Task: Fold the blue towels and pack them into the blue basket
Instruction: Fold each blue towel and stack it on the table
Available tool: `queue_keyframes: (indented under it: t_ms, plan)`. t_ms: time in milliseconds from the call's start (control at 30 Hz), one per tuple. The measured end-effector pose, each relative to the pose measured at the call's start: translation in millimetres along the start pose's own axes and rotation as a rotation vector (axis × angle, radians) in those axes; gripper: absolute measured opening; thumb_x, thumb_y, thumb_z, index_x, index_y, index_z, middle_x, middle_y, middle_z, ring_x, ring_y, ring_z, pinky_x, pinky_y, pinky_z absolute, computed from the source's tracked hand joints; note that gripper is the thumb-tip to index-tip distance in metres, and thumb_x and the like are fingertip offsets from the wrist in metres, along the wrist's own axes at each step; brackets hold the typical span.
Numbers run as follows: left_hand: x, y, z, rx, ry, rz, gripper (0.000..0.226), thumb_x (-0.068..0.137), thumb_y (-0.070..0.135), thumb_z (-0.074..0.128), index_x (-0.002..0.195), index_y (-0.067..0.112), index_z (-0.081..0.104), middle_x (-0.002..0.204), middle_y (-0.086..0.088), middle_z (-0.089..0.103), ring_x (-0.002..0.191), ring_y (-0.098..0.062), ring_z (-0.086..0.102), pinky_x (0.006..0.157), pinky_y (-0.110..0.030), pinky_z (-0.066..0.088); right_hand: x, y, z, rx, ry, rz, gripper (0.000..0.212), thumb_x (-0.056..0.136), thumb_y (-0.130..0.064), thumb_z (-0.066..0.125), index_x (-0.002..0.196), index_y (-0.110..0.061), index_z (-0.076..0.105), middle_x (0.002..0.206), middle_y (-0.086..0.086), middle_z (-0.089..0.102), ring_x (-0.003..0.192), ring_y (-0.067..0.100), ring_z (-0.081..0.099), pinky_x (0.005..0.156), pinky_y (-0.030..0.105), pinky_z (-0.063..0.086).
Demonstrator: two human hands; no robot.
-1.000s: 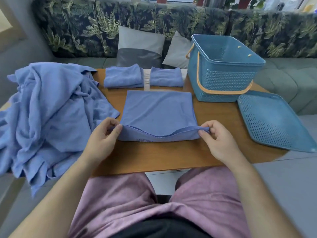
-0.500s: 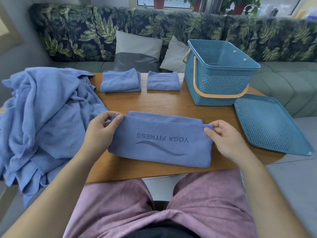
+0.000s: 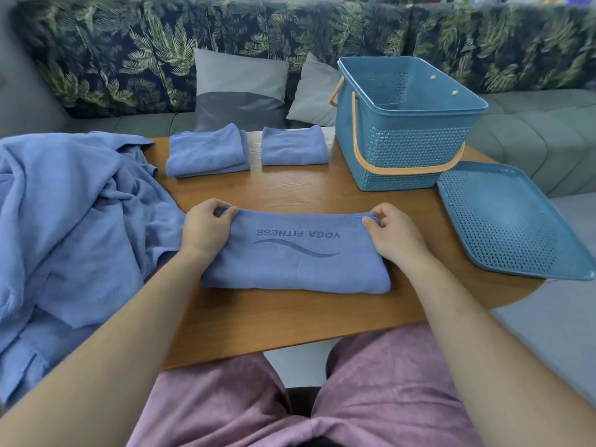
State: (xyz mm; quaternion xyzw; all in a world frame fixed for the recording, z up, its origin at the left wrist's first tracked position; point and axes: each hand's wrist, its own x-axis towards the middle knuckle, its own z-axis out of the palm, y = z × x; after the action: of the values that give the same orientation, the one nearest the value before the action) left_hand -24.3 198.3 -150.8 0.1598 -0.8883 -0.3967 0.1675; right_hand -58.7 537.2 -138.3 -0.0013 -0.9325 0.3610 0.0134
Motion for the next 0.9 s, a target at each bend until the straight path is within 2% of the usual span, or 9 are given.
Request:
queue_keyframes:
  t_ms: [167,267,367,433,533,600,700,767,900]
  plan:
    - [6,-3,3,0.087,-0.004,0.039,0.019,0.092,0.034,0.069,0.087,0.017,0.074,0.075,0.006,0.063,0.077,-0.014,0.058,0.072,-0.026,0.040,4,0,2,-0.054,0.016,0.031,0.013,0.097,-0.033,0.058,0.088,-0.023,0.060,0.069,-0.005,0.058,0.067,0.018,0.057,0.053,0.031,0.033]
    - [9,-3,4,0.126,0.002,0.040,0.023,0.091,0.038,0.070,0.089,0.015,0.073,0.083,0.001,0.064,0.084,-0.019,0.060,0.073,-0.027,0.040,5,2,3,-0.090,0.037,0.037,0.014,0.096,-0.035,0.060,0.089,-0.023,0.059,0.074,-0.005,0.061,0.073,0.021,0.061,0.055,0.032,0.039]
    - [2,6,3,0.254,0.096,0.066,0.031,0.091,0.041,0.069,0.111,0.017,0.068,0.107,-0.005,0.061,0.100,-0.024,0.059,0.085,-0.037,0.045,1,-8,-1,-0.091,0.022,0.109,0.028,0.095,-0.038,0.065,0.111,-0.016,0.057,0.100,0.002,0.065,0.092,0.025,0.064,0.070,0.035,0.049]
    - [-12,19,4,0.326,0.199,0.173,0.031,0.093,0.037,0.064,0.119,0.020,0.064,0.116,-0.005,0.060,0.108,-0.026,0.057,0.091,-0.045,0.044,-8,-19,-1,-0.181,0.108,0.078,0.043,0.095,-0.035,0.064,0.129,-0.011,0.052,0.126,0.010,0.056,0.111,0.032,0.058,0.089,0.042,0.050]
    - [-42,48,25,0.267,0.117,0.443,0.025,0.093,0.025,0.057,0.113,0.017,0.070,0.120,-0.003,0.063,0.108,-0.027,0.061,0.088,-0.043,0.045,-35,-54,16,-0.351,0.263,-0.187,0.042,0.099,-0.027,0.053,0.139,-0.014,0.050,0.147,0.010,0.044,0.136,0.034,0.041,0.106,0.047,0.038]
    - [-58,60,46,0.297,-0.115,0.513,0.037,0.096,0.029,0.047,0.127,0.019,0.066,0.137,-0.001,0.058,0.126,-0.024,0.056,0.100,-0.046,0.043,-50,-77,43,-0.289,0.112,-0.313,0.047,0.104,-0.025,0.043,0.150,-0.018,0.043,0.161,0.005,0.033,0.152,0.028,0.023,0.117,0.044,0.026]
    - [-68,56,63,0.500,-0.408,0.453,0.057,0.102,0.044,0.025,0.157,0.027,0.031,0.164,0.004,0.026,0.153,-0.020,0.018,0.121,-0.048,0.016,-58,-81,77,-0.260,-0.126,-0.278,0.052,0.108,-0.030,0.028,0.159,-0.023,0.029,0.169,-0.003,0.018,0.157,0.019,0.006,0.125,0.039,0.007]
    - [-69,50,62,0.512,-0.405,0.413,0.058,0.103,0.046,0.014,0.159,0.032,0.020,0.168,0.007,0.015,0.155,-0.019,0.007,0.123,-0.044,0.006,-55,-70,83,-0.349,-0.182,-0.219,0.056,0.109,-0.043,0.019,0.162,-0.024,0.020,0.170,-0.007,0.010,0.157,0.014,-0.001,0.127,0.038,-0.002]
    - [-62,39,52,0.535,-0.377,0.326,0.053,0.107,0.049,0.023,0.158,0.040,0.021,0.168,0.011,0.008,0.156,-0.016,0.000,0.125,-0.041,-0.001,-46,-52,74,-0.500,-0.181,-0.169,0.062,0.105,-0.055,0.012,0.163,-0.030,0.012,0.170,-0.006,0.000,0.156,0.017,-0.009,0.126,0.042,-0.007]
